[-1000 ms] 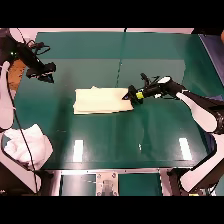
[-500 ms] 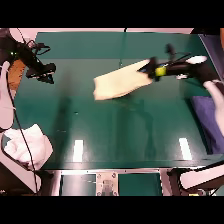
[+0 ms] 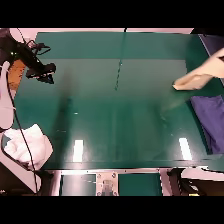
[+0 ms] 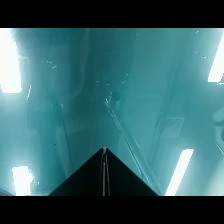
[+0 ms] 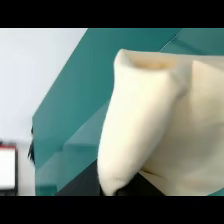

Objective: Fold the shirts.

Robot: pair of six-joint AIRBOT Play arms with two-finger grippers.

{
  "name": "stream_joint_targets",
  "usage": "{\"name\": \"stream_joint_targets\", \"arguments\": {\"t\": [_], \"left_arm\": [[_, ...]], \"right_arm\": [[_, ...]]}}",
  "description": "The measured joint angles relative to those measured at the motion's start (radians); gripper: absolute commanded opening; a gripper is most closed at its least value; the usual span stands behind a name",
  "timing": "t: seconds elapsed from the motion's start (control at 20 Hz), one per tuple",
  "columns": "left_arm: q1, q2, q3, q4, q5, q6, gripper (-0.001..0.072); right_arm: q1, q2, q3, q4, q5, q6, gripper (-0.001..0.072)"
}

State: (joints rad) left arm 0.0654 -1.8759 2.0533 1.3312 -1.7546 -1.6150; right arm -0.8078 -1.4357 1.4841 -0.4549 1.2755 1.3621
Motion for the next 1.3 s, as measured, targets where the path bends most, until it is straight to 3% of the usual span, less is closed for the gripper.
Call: {"name": "stream_joint_targets", "arguments": {"t": [0.3,0.65,0.85,1.3], "left_arm": [[0.0,0.0,0.0,0.0,0.001,0.0,0.0023],[0.0,0.0,0.0,0.0,0.002,0.0,0.0023],[0.0,0.0,0.0,-0.001,-0.002,0.0,0.0023],[0.0,0.0,0.0,-0.004,-0.01,0.0,0.0023]], "right_arm": [[-0.282,0.011,0.059,-0.001,0.072,-0.001,0.0014],[-0.367,0.016,0.103,-0.079,0.101,-0.023,0.0013],[-0.375,0.036,0.107,-0.239,0.129,0.025,0.0013],[-0.377,0.081,0.002,-0.764,0.235,0.234,0.0015]]}}
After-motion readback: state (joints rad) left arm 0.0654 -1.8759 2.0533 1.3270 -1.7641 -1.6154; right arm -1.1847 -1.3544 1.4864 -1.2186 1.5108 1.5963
